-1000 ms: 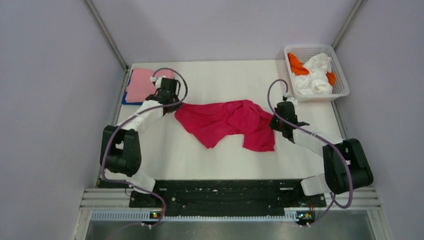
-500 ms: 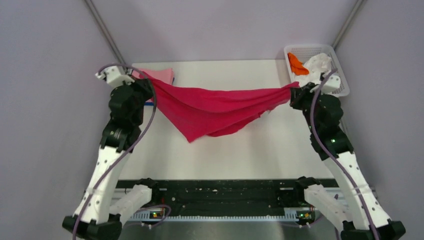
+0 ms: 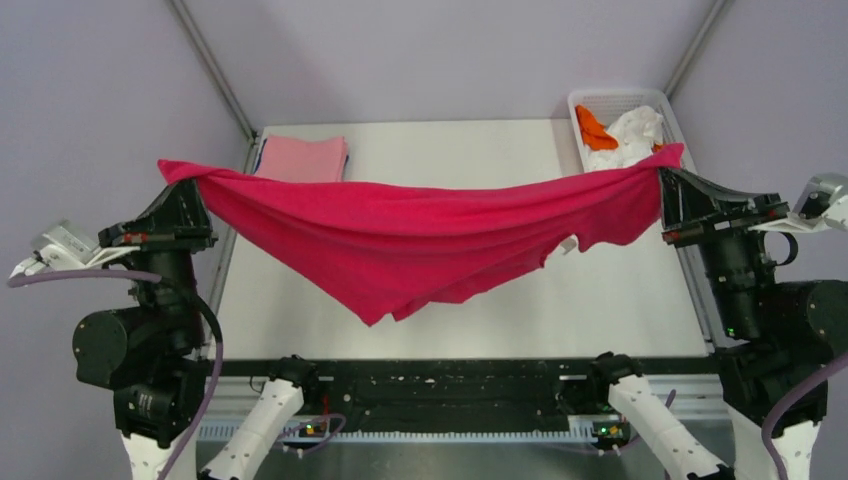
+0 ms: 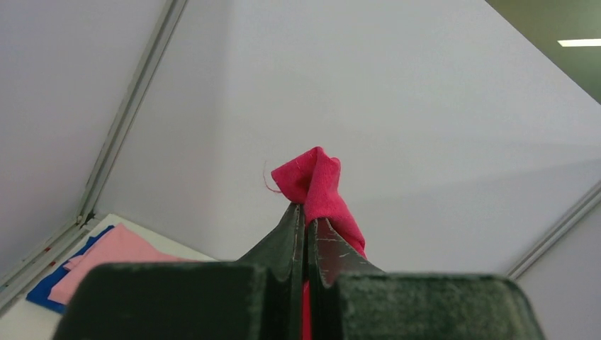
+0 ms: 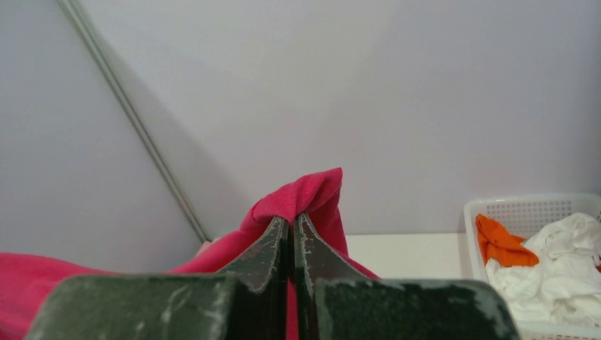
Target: Fold and stack the t-shirts
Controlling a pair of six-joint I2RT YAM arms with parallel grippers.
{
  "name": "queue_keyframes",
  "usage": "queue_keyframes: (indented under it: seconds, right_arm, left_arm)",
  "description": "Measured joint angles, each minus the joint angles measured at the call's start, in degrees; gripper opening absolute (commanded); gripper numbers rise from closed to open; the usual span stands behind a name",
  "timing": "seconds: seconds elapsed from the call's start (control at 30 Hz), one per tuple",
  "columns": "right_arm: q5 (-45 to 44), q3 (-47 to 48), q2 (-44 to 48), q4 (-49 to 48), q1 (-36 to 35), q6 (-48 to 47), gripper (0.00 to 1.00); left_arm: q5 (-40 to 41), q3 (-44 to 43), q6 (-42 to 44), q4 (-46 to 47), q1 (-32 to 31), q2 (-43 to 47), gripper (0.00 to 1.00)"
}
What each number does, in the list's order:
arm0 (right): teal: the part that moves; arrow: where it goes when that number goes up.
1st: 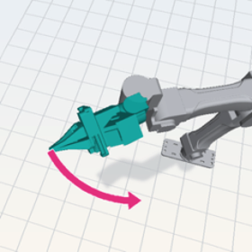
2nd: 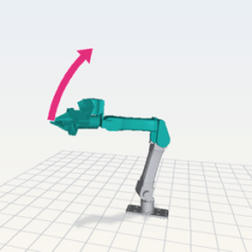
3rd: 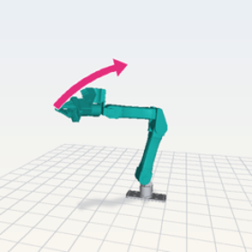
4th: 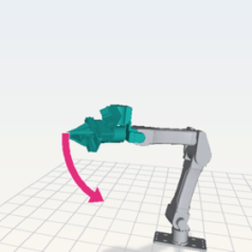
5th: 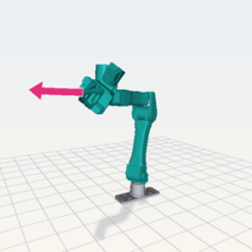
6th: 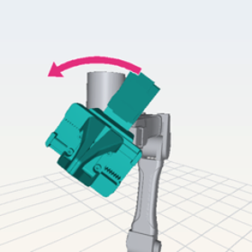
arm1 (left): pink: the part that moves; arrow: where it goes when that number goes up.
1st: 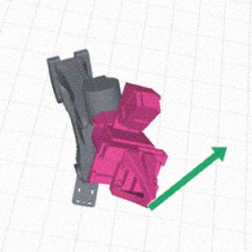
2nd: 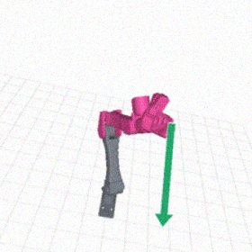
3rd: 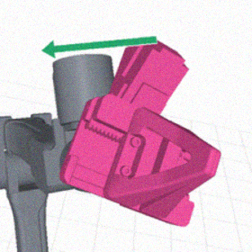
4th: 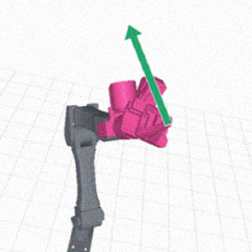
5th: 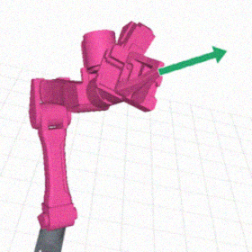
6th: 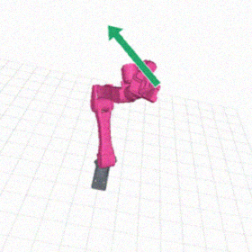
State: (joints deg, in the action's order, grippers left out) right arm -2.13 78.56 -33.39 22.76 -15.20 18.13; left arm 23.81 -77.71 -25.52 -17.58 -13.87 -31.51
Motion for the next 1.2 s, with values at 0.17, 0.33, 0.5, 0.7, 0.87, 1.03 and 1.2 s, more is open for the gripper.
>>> queue_keyframes:
  seconds: [0.17, 0.33, 0.5, 0.7, 0.87, 1.03, 1.2]
  right_arm:
    - [0.48, -2.12, 1.86, 0.24, 0.00, 0.39, 0.00]
    - [-3.39, -13.62, 1.49, 0.07, 0.00, 2.60, 0.00]
    - [-9.77, -29.22, -3.74, -4.37, 0.00, 5.73, 0.00]
    - [-12.90, -41.90, -29.97, -14.45, 2.89, 9.18, 0.03]
    - [-14.36, -33.81, -52.70, -18.99, 8.33, 9.33, 0.30]
    - [-16.02, -23.21, -60.65, -21.64, 8.74, 6.91, 0.85]
    - [-19.47, -21.81, -57.18, -21.94, 8.74, 6.32, 0.99]
  left_arm:
    - [-0.17, 0.44, -0.17, -0.28, 0.00, -0.17, 0.00]
    - [2.43, 6.21, -1.95, 0.02, 0.00, -5.05, 0.00]
    - [4.42, 16.65, -5.31, 1.57, 0.33, -19.85, 0.06]
    - [-0.02, 19.43, -9.57, 2.91, 4.87, -52.76, 0.00]
    - [-3.19, -1.05, -11.10, -3.74, 8.46, -78.31, 0.17]
    - [-7.15, -15.10, -10.34, -4.96, 8.50, -86.20, 0.97]
    - [-10.14, -18.49, -9.40, -5.88, 8.20, -84.94, 0.99]
